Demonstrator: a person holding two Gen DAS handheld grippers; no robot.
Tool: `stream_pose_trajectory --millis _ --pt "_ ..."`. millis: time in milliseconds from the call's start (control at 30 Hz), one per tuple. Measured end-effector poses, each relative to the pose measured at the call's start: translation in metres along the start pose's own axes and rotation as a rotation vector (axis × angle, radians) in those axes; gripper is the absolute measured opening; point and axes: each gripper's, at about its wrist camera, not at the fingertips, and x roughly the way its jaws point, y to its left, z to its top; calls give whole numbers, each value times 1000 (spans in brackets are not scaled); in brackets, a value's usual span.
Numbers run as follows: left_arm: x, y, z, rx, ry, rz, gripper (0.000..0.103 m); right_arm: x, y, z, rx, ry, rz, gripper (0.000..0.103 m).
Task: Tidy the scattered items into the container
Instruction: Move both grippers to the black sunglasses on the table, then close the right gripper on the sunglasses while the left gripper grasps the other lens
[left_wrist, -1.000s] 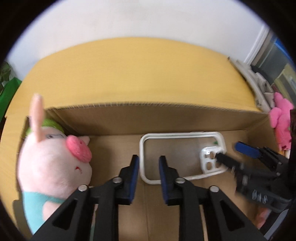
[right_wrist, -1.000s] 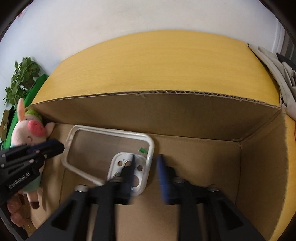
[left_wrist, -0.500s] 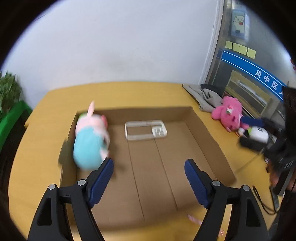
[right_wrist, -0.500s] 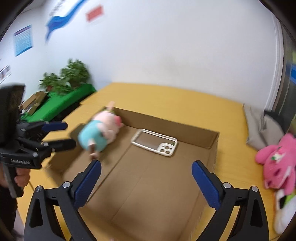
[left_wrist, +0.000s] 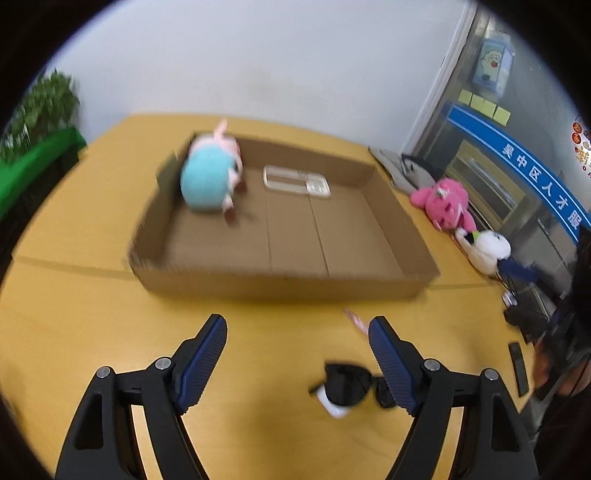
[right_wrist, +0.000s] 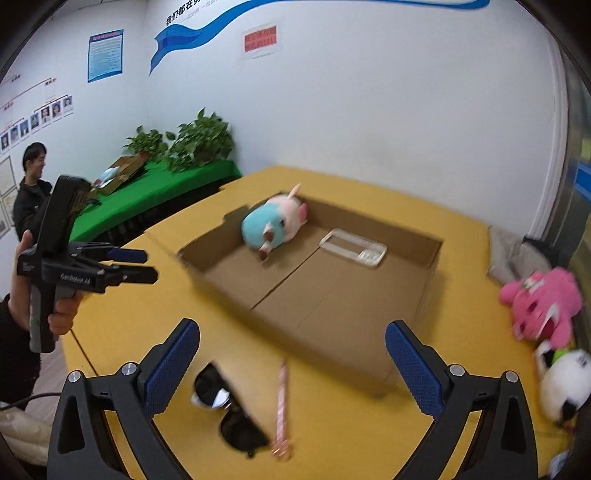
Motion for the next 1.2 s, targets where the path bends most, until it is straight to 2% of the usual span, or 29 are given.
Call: stream_pose_trajectory --millis 167,267,367,500,600,700,733,767,833,900,933,967,1000,1033,1100,1133,1200 --pt "32 -5 -29 34 82 -26 79 38 11 -68 87 129 50 102" --pt "53 -6 -40 54 137 -78 79 55 26 -96 99 174 67 102" --pt "77 -12 -43 88 181 -98 78 71 36 -105 86 182 95 102" --pt "100 -15 -42 83 222 -126 78 99 52 -101 -61 201 29 100" --pt "111 -14 -42 77 247 -141 77 122 49 -101 -86 256 40 81" --pt "118 -16 -46 82 279 -180 62 135 49 -107 -126 307 42 60" --pt "120 -20 -49 96 294 -186 49 136 49 -109 -128 306 55 59" --pt "122 -24 -51 119 306 -197 42 135 48 -110 -124 295 66 58" --pt "122 -30 -52 143 309 -222 33 133 48 -109 -132 274 76 58" --pt "121 -31 -51 153 304 -212 31 131 48 -106 -145 259 77 56" --pt "121 -30 -50 147 304 -212 25 130 49 -106 -158 257 74 56" --pt "120 -26 -48 135 301 -209 14 131 52 -106 -167 257 77 54" --pt "117 -22 -46 124 293 -204 7 130 52 -106 -168 251 80 53" --pt "116 -19 -45 116 288 -204 0 129 52 -104 -165 243 83 46" --pt "111 -16 -44 117 281 -219 0 125 53 -97 -163 215 111 22" --pt "111 -14 -44 121 281 -219 0 125 53 -92 -167 210 117 19" --pt "113 -9 -44 121 289 -210 0 134 56 -85 -194 234 114 19"
